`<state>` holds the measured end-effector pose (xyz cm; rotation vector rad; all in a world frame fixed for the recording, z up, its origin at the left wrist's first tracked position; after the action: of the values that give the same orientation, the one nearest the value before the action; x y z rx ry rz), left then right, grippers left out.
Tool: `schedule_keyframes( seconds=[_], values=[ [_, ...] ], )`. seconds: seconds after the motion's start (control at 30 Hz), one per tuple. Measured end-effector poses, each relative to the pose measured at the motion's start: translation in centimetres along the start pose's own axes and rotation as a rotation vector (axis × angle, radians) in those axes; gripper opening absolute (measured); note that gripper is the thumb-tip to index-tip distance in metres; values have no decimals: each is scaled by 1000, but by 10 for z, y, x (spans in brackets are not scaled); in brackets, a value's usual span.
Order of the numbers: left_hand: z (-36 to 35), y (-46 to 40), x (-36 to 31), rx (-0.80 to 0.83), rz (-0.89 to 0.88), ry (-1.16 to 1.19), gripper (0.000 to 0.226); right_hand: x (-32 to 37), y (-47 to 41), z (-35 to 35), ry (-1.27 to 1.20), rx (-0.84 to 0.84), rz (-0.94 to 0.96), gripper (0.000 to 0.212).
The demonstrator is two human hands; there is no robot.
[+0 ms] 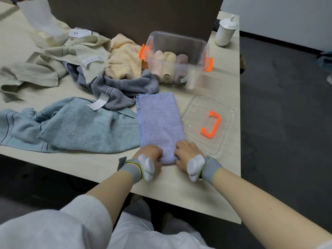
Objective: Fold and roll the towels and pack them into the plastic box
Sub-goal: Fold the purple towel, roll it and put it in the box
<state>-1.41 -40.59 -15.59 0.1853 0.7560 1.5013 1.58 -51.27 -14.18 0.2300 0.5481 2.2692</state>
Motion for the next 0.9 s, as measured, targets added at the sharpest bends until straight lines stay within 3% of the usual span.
schedule_keyframes(
  seconds=[0.23,0.37,0.47,0.53,0.6,0.67,0.77,0.9],
  values=[
    [10,-10,5,6,85,21,33,-5,-13,-1,29,23,-58,30],
    [13,-13,7,-30,63,89,22,-13,-15,1,-228,18,-150,21],
    [11,-16,14,-56,58,158,20,-15,-13,1,-265,-38,-162,20],
    [9,-18,14,-86,19,174,22,-10,-12,4,-235,-162,-112,27],
    [10,-19,12,-137,-24,141,22,-8,-10,7,-156,-262,-92,34],
    [12,-22,8,-157,-58,61,27,-6,-8,8,-67,-301,-76,27],
    [13,-24,3,-129,-78,-10,29,2,-7,3,113,-264,-16,26],
    [9,-19,6,-96,-93,-17,49,-1,-23,0,-18,-155,-32,39]
  ],
)
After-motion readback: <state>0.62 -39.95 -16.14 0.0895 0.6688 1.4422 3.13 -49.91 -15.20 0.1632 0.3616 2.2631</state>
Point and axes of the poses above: each hand's wrist, its own y-axis away from the middle knuckle, its own z-axis out of the back of the hand, x = y × z, the point moved 6 cm from there along -y, towards the middle knuckle, and after that the axes turned 3 degrees about y, right-handed, at the moved point
